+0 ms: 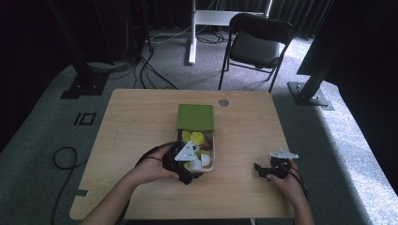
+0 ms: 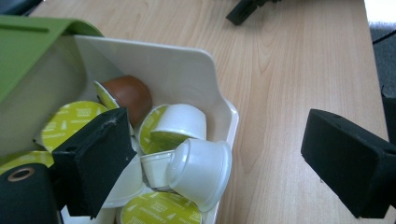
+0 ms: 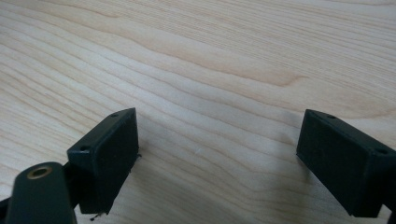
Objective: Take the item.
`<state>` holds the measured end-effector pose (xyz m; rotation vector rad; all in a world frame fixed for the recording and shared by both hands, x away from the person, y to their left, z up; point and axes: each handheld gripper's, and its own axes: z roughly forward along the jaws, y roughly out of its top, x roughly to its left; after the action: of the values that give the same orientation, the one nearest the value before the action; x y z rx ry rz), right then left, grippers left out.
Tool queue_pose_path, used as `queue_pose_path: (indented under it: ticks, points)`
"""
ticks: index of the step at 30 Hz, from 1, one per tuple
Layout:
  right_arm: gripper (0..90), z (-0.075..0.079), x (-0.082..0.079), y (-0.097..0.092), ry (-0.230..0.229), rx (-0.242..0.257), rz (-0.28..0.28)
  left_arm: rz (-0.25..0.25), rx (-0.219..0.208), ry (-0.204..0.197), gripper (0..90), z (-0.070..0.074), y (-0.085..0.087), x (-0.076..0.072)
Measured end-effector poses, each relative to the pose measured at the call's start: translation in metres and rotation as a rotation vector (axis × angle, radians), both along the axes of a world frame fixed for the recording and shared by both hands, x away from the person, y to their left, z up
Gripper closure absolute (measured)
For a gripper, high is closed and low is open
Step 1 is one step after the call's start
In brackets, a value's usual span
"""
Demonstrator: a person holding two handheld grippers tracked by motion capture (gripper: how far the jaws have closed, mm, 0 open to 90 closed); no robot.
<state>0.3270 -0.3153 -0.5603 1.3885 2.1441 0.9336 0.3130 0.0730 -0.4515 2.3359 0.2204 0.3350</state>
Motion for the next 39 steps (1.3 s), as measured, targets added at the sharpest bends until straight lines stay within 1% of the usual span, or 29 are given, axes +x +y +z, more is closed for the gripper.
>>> queue_pose_path:
  ticks: [1, 3, 5, 8, 9, 10, 12, 15, 16, 17, 18, 19, 21, 22, 23, 24, 25, 26, 28, 29, 31, 33, 37, 39]
  points:
    - [12.4, 0.0, 0.0, 0.0, 0.0, 0.0, 0.0, -0.002, 0.007, 0.001, 9.8, -0.002, -0.001, 0.001]
    - [12.5, 0.0, 0.0, 0.0, 0.0, 0.0, 0.0, 0.002, 0.016, 0.009, 13.4, -0.006, -0.004, 0.002]
    - [12.4, 0.0, 0.0, 0.0, 0.0, 0.0, 0.0, 0.0, 0.033, 0.018, 13.5, -0.01, -0.006, 0.003]
    - [12.4, 0.0, 0.0, 0.0, 0.0, 0.0, 0.0, 0.008, 0.081, 0.011, 15.2, -0.015, -0.009, 0.006]
    - [12.5, 0.0, 0.0, 0.0, 0.0, 0.0, 0.0, 0.007, 0.101, 0.015, 15.7, -0.017, -0.01, 0.006]
    - [12.5, 0.0, 0.0, 0.0, 0.0, 0.0, 0.0, 0.008, 0.111, 0.02, 15.7, -0.019, -0.011, 0.007]
    - [12.5, 0.0, 0.0, 0.0, 0.0, 0.0, 0.0, 0.015, 0.139, 0.015, 17.5, -0.022, -0.013, 0.009]
    - [12.4, 0.0, 0.0, 0.0, 0.0, 0.0, 0.0, 0.019, 0.157, 0.019, 17.6, -0.026, -0.016, 0.011]
    - [12.4, 0.0, 0.0, 0.0, 0.0, 0.0, 0.0, 0.019, 0.157, 0.019, 17.8, -0.026, -0.016, 0.011]
    - [12.5, 0.0, 0.0, 0.0, 0.0, -0.001, 0.001, 0.015, 0.176, 0.006, 17.8, -0.027, -0.017, 0.011]
    - [12.5, 0.0, 0.0, 0.0, 0.0, 0.0, 0.0, 0.014, 0.179, 0.007, 22.9, -0.028, -0.017, 0.011]
    - [12.5, 0.0, 0.0, 0.0, 0.0, -0.001, 0.001, 0.018, 0.183, 0.023, 24.7, -0.028, -0.017, 0.012]
    - [12.4, 0.0, 0.0, 0.0, 0.0, -0.001, 0.001, 0.017, 0.2, 0.018, 26.1, -0.029, -0.018, 0.013]
    - [12.4, 0.0, 0.0, 0.0, 0.0, -0.001, 0.001, 0.017, 0.2, 0.018, 26.6, -0.029, -0.018, 0.013]
    - [12.4, 0.0, 0.0, 0.0, 0.0, 0.0, 0.0, 0.019, 0.218, 0.031, 34.7, -0.03, -0.02, 0.015]
    - [12.4, 0.0, 0.0, 0.0, 0.0, 0.0, 0.0, 0.023, 0.222, 0.034, 34.9, -0.031, -0.02, 0.015]
    - [12.4, 0.0, 0.0, 0.0, 0.0, 0.0, 0.0, 0.023, 0.222, 0.034, 39.0, -0.031, -0.02, 0.015]
    - [12.4, 0.0, 0.0, 0.0, 0.0, 0.0, 0.0, 0.027, 0.251, 0.021, 39.9, -0.032, -0.022, 0.017]
    - [12.4, 0.0, 0.0, 0.0, 0.0, 0.0, 0.0, 0.027, 0.251, 0.021, 41.4, -0.032, -0.022, 0.017]
    - [12.4, 0.0, 0.0, 0.0, 0.0, 0.0, 0.001, 0.015, 0.255, 0.043, 42.7, -0.034, -0.024, 0.02]
    - [12.4, 0.0, 0.0, 0.0, 0.0, 0.0, 0.0, 0.015, 0.267, 0.05, 42.5, -0.036, -0.025, 0.022]
    - [12.4, 0.0, 0.0, 0.0, 0.0, -0.001, 0.001, 0.021, 0.268, 0.065, 42.9, -0.036, -0.025, 0.022]
    - [12.4, 0.0, 0.0, 0.0, 0.0, 0.0, 0.0, 0.027, 0.276, 0.064, 43.5, -0.035, -0.027, 0.022]
    - [12.5, 0.0, 0.0, 0.0, 0.0, 0.0, 0.0, 0.029, 0.275, 0.071, 43.7, -0.034, -0.027, 0.022]
